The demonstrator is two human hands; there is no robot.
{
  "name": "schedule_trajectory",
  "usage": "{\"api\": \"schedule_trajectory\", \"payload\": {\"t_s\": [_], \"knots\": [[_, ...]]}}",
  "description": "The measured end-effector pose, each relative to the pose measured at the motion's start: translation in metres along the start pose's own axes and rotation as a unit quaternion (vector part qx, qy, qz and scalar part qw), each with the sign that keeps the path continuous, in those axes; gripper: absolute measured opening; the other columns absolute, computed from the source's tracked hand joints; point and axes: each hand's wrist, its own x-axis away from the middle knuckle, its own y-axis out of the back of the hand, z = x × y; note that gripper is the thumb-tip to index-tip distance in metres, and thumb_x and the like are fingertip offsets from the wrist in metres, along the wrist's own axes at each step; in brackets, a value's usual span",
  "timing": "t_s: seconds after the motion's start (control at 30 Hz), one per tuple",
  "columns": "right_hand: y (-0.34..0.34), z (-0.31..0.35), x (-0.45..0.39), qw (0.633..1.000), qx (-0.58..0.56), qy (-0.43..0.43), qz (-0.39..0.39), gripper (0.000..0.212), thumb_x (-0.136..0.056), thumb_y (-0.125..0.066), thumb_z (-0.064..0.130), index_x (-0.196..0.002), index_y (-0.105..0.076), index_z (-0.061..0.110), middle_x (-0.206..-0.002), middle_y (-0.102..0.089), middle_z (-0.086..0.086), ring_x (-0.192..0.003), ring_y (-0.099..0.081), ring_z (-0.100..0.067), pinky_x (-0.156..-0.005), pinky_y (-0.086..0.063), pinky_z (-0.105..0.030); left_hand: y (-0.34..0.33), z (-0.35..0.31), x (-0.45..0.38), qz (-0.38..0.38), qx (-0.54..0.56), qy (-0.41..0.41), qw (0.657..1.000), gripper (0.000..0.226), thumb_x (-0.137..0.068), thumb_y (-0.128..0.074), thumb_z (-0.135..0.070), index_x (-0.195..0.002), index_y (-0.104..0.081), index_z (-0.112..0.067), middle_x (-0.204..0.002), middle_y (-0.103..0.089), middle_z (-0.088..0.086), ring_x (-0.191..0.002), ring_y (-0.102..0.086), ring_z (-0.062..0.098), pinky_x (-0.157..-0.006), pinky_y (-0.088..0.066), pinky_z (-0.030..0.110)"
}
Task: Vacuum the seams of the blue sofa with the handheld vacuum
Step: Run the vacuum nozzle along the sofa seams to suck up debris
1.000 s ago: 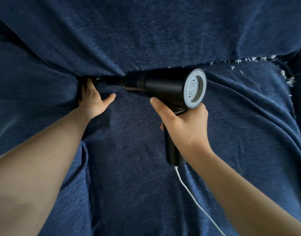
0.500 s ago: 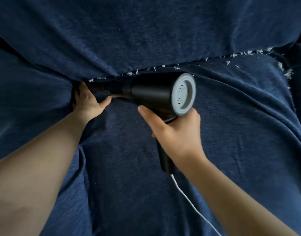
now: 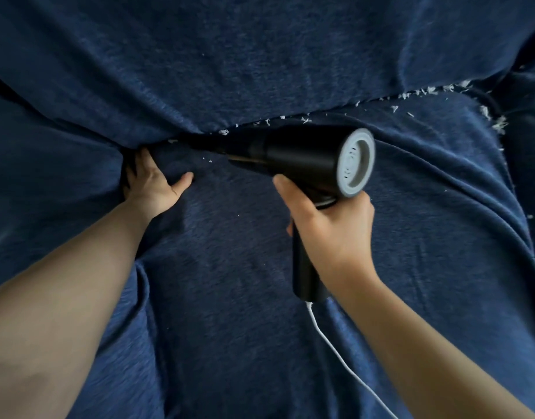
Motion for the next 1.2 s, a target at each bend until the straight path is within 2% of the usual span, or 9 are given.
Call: {"api": "schedule_trajectory", "payload": {"t_s": [0.17,0.37,0.5,0.57,0.7,0.87,1.0,1.1,1.2], "knots": [[0.012,0.005,0.007,0.999,-0.017,-0.028,0.009,0.04,-0.066,-0.071,0.063,-0.065,-0.065,0.024,-0.057,-0.068,0.007,-0.071,-0.072,-0.02,-0.076,-0.06,-0.04,0.002,0.002,-0.003,0.01,-0.034,-0.016,0.999,0.105,-0.083,-0.053,-0.066,-0.154,0.005,-0.015,-0.161,-0.001,0.012,-0.145,-0.009,0.04,-0.117,-0.012,0.053],[-0.022,0.016,0.004,0.997,-0.039,-0.06,0.021,0.032,-0.078,-0.081,0.049,-0.066,-0.066,0.024,-0.061,-0.068,0.007,-0.076,-0.074,-0.025,-0.08,-0.06,-0.044,-0.002,0.0,0.006,0.025,-0.065,-0.016,0.997,0.084,-0.09,-0.042,-0.064,-0.152,0.003,-0.032,-0.16,0.001,0.016,-0.143,-0.01,0.045,-0.116,-0.011,0.056],[-0.04,0.019,0.005,0.995,-0.062,-0.076,0.02,0.032,-0.082,-0.077,0.05,-0.071,-0.068,0.022,-0.063,-0.069,0.006,-0.074,-0.073,-0.017,-0.07,-0.055,-0.023,-0.008,-0.004,0.012,0.012,-0.068,-0.008,0.998,0.082,-0.091,-0.04,-0.062,-0.153,0.002,-0.029,-0.16,0.002,0.018,-0.143,-0.007,0.045,-0.117,-0.009,0.055],[-0.045,0.018,0.006,0.992,-0.073,-0.096,0.025,0.036,-0.082,-0.076,0.053,-0.077,-0.071,0.018,-0.07,-0.073,0.002,-0.078,-0.073,-0.017,-0.066,-0.05,-0.019,-0.011,-0.004,0.014,0.011,-0.066,-0.003,0.998,0.081,-0.092,-0.039,-0.062,-0.154,0.002,-0.028,-0.16,0.003,0.018,-0.144,-0.004,0.044,-0.117,-0.008,0.055],[-0.043,0.019,0.007,0.987,-0.094,-0.129,0.016,0.031,-0.081,-0.078,0.051,-0.077,-0.071,0.02,-0.071,-0.073,0.003,-0.078,-0.074,-0.019,-0.073,-0.057,-0.028,-0.011,-0.006,0.015,0.016,-0.067,0.003,0.998,0.081,-0.092,-0.038,-0.062,-0.154,0.003,-0.028,-0.16,0.005,0.017,-0.145,-0.002,0.044,-0.117,-0.006,0.054],[-0.016,0.02,0.018,0.99,-0.093,-0.109,0.009,0.032,-0.081,-0.081,0.044,-0.062,-0.063,0.026,-0.057,-0.068,0.015,-0.07,-0.074,-0.016,-0.078,-0.061,-0.036,-0.007,-0.008,0.016,0.031,-0.071,0.008,0.997,0.081,-0.092,-0.034,-0.064,-0.154,0.006,-0.03,-0.161,0.01,0.015,-0.145,0.0,0.043,-0.117,-0.004,0.054],[0.01,0.015,0.022,0.988,-0.1,-0.119,0.001,0.034,-0.079,-0.082,0.044,-0.06,-0.065,0.022,-0.055,-0.068,0.004,-0.067,-0.073,-0.023,-0.076,-0.062,-0.046,-0.006,-0.006,0.024,0.002,-0.085,0.005,0.996,0.079,-0.093,-0.031,-0.064,-0.154,0.002,-0.028,-0.161,0.008,0.016,-0.145,-0.003,0.043,-0.117,-0.008,0.054],[0.027,0.012,0.026,0.988,-0.088,-0.124,-0.005,0.037,-0.077,-0.083,0.045,-0.057,-0.065,0.02,-0.056,-0.068,0.0,-0.065,-0.073,-0.026,-0.074,-0.062,-0.049,-0.008,-0.009,0.037,-0.044,-0.08,-0.038,0.995,0.069,-0.098,-0.032,-0.052,-0.155,-0.003,-0.026,-0.161,0.003,0.017,-0.145,-0.006,0.043,-0.115,-0.014,0.057],[0.039,0.015,0.028,0.993,-0.057,-0.101,-0.021,0.036,-0.078,-0.082,0.047,-0.06,-0.066,0.02,-0.057,-0.069,0.001,-0.071,-0.073,-0.023,-0.078,-0.061,-0.044,-0.013,-0.015,0.051,-0.038,-0.064,-0.094,0.993,0.061,-0.1,-0.031,-0.046,-0.155,-0.007,-0.03,-0.163,0.001,0.004,-0.147,-0.001,0.037,-0.113,-0.007,0.064]]}}
